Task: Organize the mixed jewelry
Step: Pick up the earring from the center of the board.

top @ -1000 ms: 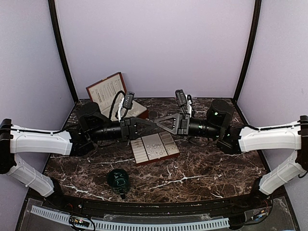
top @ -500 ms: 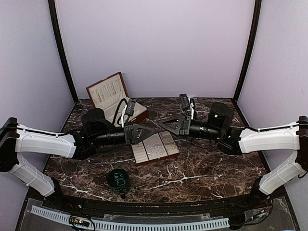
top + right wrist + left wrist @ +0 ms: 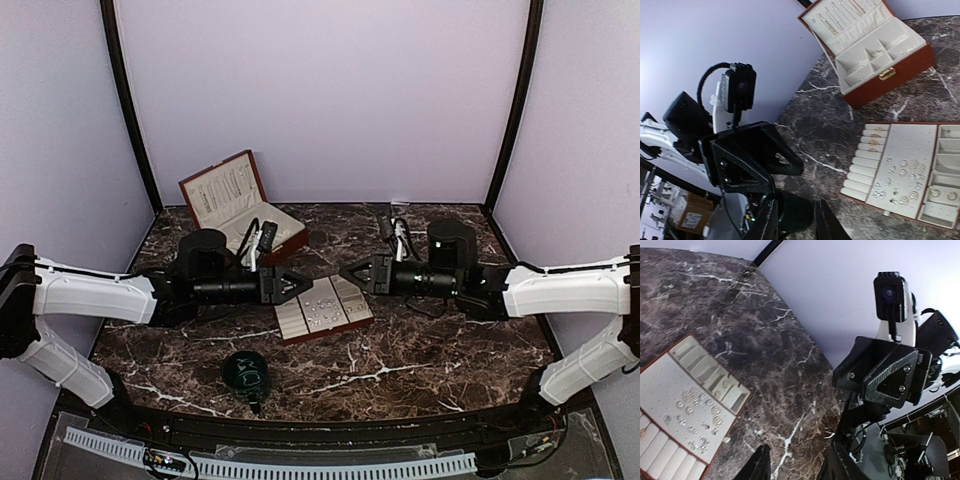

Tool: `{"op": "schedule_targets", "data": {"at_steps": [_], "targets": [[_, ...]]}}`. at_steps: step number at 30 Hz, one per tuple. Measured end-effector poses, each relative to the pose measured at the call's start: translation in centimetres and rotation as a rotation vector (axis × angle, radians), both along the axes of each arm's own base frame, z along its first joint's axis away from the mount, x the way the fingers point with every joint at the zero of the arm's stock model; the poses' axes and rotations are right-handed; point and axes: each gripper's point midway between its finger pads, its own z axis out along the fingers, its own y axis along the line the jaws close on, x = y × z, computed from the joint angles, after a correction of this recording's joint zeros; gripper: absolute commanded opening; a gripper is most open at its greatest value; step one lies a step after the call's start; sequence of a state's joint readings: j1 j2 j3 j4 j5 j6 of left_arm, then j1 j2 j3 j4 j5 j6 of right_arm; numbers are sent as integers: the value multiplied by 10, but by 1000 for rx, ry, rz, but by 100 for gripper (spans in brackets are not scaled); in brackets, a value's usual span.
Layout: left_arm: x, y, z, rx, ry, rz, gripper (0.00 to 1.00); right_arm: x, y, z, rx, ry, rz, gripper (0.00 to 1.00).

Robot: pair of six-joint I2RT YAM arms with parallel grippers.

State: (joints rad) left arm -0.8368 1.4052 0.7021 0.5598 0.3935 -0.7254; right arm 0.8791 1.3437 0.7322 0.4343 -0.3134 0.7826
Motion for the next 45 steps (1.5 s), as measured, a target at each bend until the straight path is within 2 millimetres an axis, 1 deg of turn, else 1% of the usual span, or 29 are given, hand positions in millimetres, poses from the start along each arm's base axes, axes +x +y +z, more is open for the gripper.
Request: {"op": "schedule_targets", "data": {"at_steps": [4, 6, 8, 11, 12, 15, 18, 21, 23, 26, 30, 32, 34, 37, 45], "targets": [[6, 14, -30, 112, 69, 50, 45, 9, -1, -33, -215, -14, -55, 29], [7, 20, -42, 156, 98, 65, 45, 7, 4, -53, -327, -15, -54, 29], [6, 25, -52, 192, 121, 71, 45, -3, 9, -76, -425, -10, -30, 29], [4, 28, -59, 226, 138, 68, 45, -23, 12, -113, -538, 17, 22, 30], [4, 28, -60, 232, 142, 64, 45, -28, 12, -123, -564, 24, 39, 30], [2, 27, -62, 242, 139, 45, 45, -41, 11, -144, -617, 30, 80, 30], [-2, 22, -67, 276, 128, 15, 42, -44, 11, -155, -644, 33, 100, 30], [-8, 9, -71, 314, 112, -32, 39, -49, 12, -163, -644, 22, 133, 30], [-11, 4, -74, 327, 103, -54, 38, -51, 13, -167, -645, 15, 152, 30], [-17, 1, -81, 347, 102, -81, 36, -56, 16, -178, -663, 1, 183, 30], [-17, 2, -82, 351, 97, -82, 37, -65, 20, -195, -717, -14, 217, 30], [-17, 2, -82, 352, 96, -79, 37, -68, 24, -200, -742, -24, 222, 30], [-16, 2, -83, 352, 94, -75, 37, -71, 28, -203, -764, -36, 223, 29], [-20, 4, -88, 359, 99, -79, 37, -74, 26, -207, -812, -48, 205, 28], [-23, 8, -93, 365, 107, -78, 38, -71, 28, -209, -882, -66, 133, 26]]}}
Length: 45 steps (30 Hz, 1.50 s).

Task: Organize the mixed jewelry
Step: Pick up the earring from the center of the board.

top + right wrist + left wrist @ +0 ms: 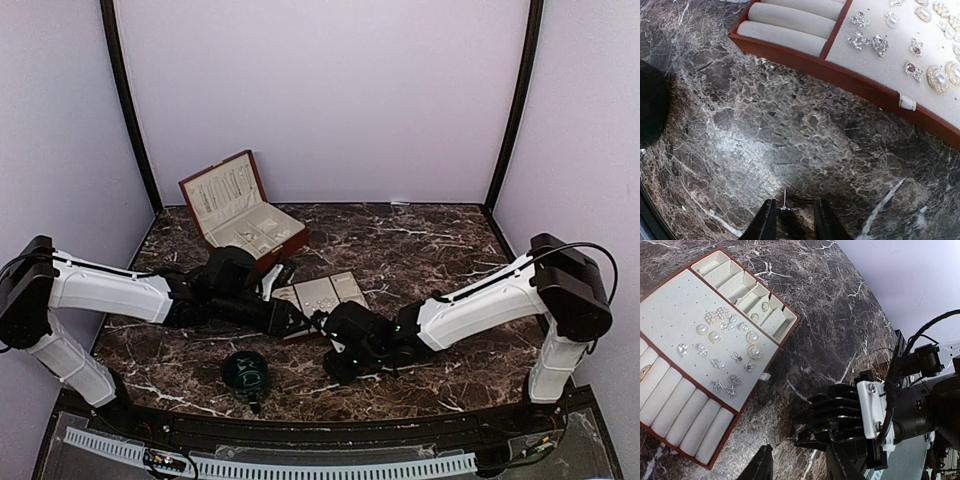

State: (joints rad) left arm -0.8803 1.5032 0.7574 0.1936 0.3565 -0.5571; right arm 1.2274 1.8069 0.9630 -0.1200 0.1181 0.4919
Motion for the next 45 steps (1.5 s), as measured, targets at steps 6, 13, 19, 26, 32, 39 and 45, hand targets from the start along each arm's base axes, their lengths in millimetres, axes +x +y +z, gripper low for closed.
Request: {"op": "schedule_targets", "data": {"at_steps": [6, 13, 19, 26, 32, 39, 45], "targets": [[-2, 3, -2, 3, 2, 1, 39, 1, 2, -1, -33, -29, -20, 19], [-2, 4, -3, 6, 1, 5, 39, 3, 4, -1, -43, -39, -26, 6], [-3, 6, -3, 0, -1, 10, 39, 2, 5, -1, -40, -36, -21, 0], [-7, 11, -3, -5, 5, 32, 39, -5, 9, 0, -23, -12, 1, 0], [0, 15, 5, -12, -15, 78, 42, 1, 12, 20, 56, 39, -6, 0], [32, 22, 30, -11, -47, 160, 51, 32, 9, 70, 280, 97, -83, 0], [63, 41, 59, -52, -102, 162, 52, 53, 4, 89, 366, 124, -156, 0]]}}
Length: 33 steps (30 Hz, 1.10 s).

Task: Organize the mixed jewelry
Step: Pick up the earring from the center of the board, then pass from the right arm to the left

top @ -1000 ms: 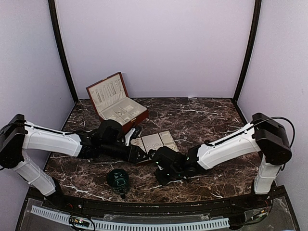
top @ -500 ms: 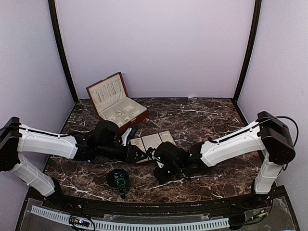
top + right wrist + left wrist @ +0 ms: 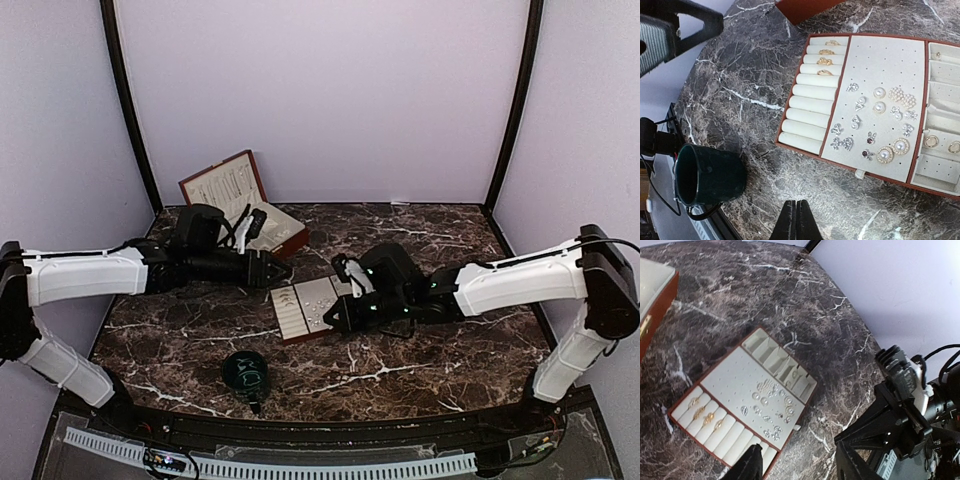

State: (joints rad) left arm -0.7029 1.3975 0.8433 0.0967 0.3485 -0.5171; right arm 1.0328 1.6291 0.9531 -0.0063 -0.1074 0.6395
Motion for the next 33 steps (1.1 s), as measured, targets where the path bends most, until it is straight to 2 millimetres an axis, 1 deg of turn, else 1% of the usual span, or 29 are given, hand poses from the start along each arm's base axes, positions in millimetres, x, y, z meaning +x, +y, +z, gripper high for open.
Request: {"op": "schedule_targets", "data": {"at_steps": [3, 4, 6, 8, 9, 11, 12, 14, 19, 21, 22, 24, 27, 29, 31, 33], "targets": [[14, 1, 30, -25, -72, -42, 53, 6, -2, 16, 63, 1, -36, 0], [19, 2, 43, -38, -102, -56, 54, 9, -3, 20, 81, -3, -44, 0], [32, 10, 66, -69, -159, -65, 55, 16, -2, 30, 121, -16, -57, 0], [45, 25, 77, -87, -189, -58, 56, 23, -1, 38, 146, -27, -60, 0], [49, 30, 79, -88, -198, -58, 56, 26, 0, 41, 155, -32, -62, 0], [57, 43, 76, -80, -210, -57, 56, 33, 2, 50, 178, -39, -70, 0], [58, 43, 75, -78, -217, -70, 56, 36, 3, 56, 190, -44, -71, 0], [54, 40, 74, -76, -241, -116, 57, 44, 5, 68, 215, -55, -78, 0], [41, 34, 75, -113, -365, -193, 57, 72, 7, 117, 302, -92, -127, 0], [35, 32, 79, -131, -434, -201, 57, 76, 6, 132, 341, -86, -136, 0], [32, 29, 82, -137, -473, -208, 57, 76, 5, 137, 361, -76, -143, 0], [21, 16, 89, -143, -554, -231, 57, 74, 5, 143, 390, -50, -143, 0], [-4, -15, 100, -164, -672, -288, 57, 69, 9, 153, 445, -9, -126, 0], [-19, -28, 102, -188, -718, -312, 56, 65, 12, 161, 487, 9, -111, 0], [-22, -33, 99, -196, -738, -306, 56, 61, 13, 167, 516, 23, -100, 0], [-15, -36, 94, -189, -746, -281, 53, 58, 13, 173, 543, 36, -90, 0]]}}
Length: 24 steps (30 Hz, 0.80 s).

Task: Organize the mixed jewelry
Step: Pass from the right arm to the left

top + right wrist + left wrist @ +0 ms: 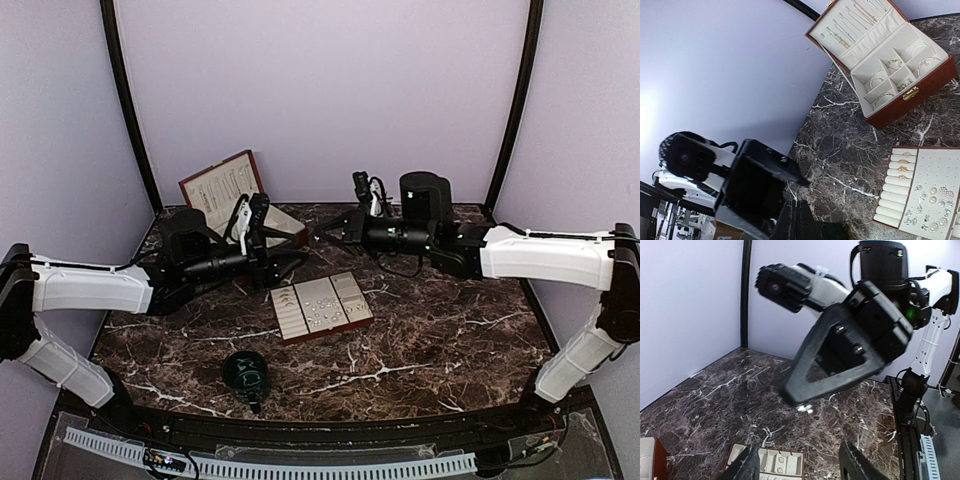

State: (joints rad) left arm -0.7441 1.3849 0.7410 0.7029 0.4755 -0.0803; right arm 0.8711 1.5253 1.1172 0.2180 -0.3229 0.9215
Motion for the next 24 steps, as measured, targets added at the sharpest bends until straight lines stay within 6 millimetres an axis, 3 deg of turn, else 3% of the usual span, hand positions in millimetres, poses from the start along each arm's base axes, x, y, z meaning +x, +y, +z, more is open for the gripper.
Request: {"op": "schedule_targets", "data": {"at_steps": [6, 16, 24], "targets": [[8, -10, -16, -5, 1, 36, 42, -7, -2, 8, 71, 32, 16, 0], [-2, -30, -16, -28, -36, 32, 29, -11, 0, 13, 120, 61, 28, 0], [5, -31, -9, -44, -57, 64, 23, -11, 0, 14, 130, 65, 30, 0]]}}
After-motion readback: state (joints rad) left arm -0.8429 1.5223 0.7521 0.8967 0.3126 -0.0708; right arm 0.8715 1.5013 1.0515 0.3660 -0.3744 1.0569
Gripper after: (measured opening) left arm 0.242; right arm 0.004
